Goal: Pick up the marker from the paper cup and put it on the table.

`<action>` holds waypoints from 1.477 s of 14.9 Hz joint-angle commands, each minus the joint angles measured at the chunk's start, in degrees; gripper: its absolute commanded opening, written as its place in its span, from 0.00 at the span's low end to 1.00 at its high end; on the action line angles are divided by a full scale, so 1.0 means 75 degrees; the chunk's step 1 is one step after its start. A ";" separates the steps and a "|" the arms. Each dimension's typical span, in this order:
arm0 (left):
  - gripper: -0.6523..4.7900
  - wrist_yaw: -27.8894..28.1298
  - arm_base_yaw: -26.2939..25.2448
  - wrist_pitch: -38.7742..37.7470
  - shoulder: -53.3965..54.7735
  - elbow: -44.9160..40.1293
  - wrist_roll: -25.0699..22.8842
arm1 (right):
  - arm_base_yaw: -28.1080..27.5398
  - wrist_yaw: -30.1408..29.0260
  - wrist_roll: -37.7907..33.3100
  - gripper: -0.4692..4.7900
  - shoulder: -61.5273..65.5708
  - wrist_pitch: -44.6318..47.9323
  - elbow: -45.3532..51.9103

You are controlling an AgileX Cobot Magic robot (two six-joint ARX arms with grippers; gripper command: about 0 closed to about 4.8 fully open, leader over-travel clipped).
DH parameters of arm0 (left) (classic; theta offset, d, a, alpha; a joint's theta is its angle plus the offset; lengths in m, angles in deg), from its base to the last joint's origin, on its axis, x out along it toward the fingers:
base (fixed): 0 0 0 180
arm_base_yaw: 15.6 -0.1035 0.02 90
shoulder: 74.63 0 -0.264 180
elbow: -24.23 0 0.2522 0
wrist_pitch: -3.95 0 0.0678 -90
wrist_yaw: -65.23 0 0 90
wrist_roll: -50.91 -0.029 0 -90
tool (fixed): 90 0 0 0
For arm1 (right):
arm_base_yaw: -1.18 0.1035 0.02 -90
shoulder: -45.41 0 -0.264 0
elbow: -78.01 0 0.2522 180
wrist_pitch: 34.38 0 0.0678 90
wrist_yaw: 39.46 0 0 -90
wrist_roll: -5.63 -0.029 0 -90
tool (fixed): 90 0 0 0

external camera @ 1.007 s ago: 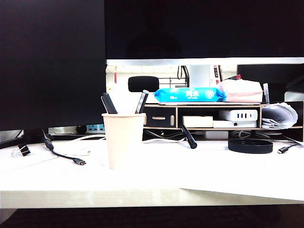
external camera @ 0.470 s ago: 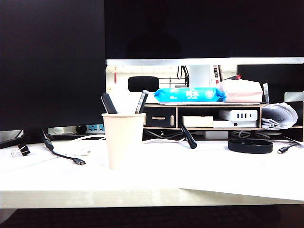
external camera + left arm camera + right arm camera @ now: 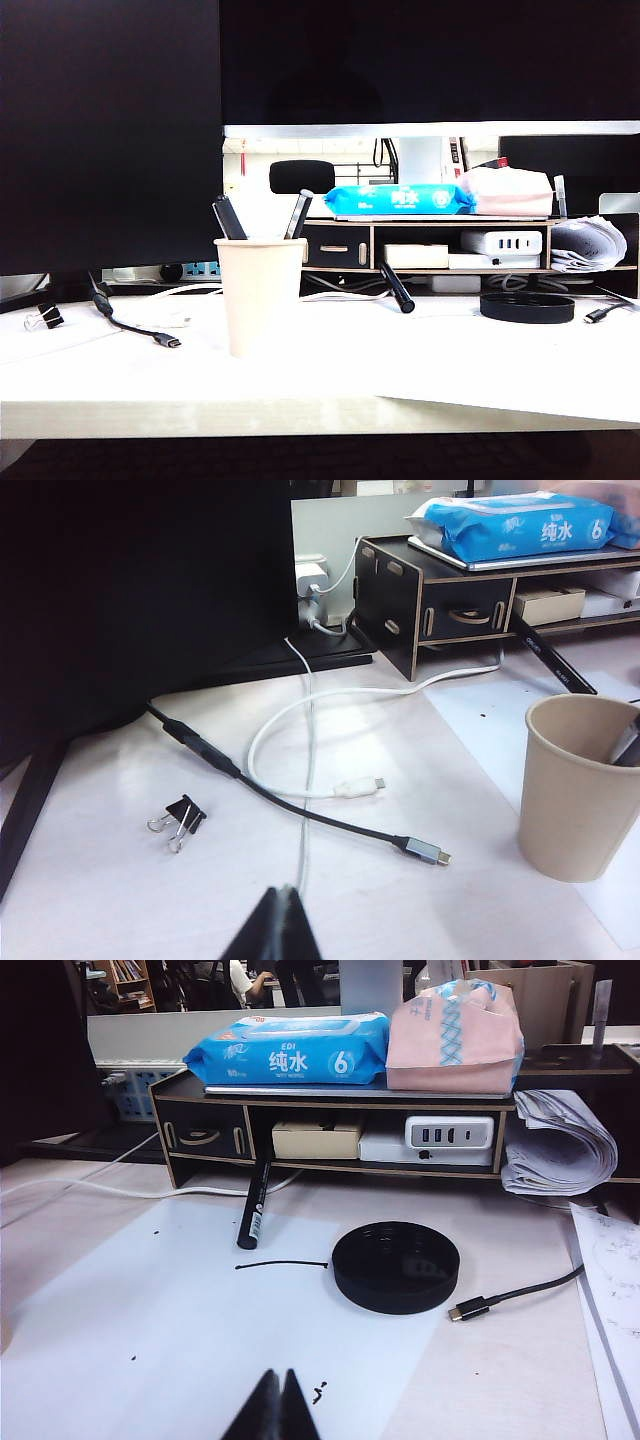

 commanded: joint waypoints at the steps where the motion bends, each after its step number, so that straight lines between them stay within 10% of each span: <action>1: 0.11 -0.0006 -0.0009 0.0076 -0.0003 0.0006 0.0000 | 0.0003 0.0146 -0.0096 0.09 0.0000 0.0140 -0.0020; 13: 0.11 0.0152 -0.0009 0.0079 -0.0003 0.0006 -0.0367 | -0.0248 0.1043 0.0236 0.09 0.0000 0.0181 -0.0017; 18: 0.11 0.3794 -0.0009 0.0379 -0.0003 0.0003 -0.0309 | -0.0466 0.0898 0.0233 0.09 0.0000 0.0280 -0.0017; 22: 0.11 0.3337 -0.0009 0.1169 -0.0003 0.0003 -0.0356 | -0.0466 0.0720 0.0224 0.09 0.0000 0.0321 -0.0017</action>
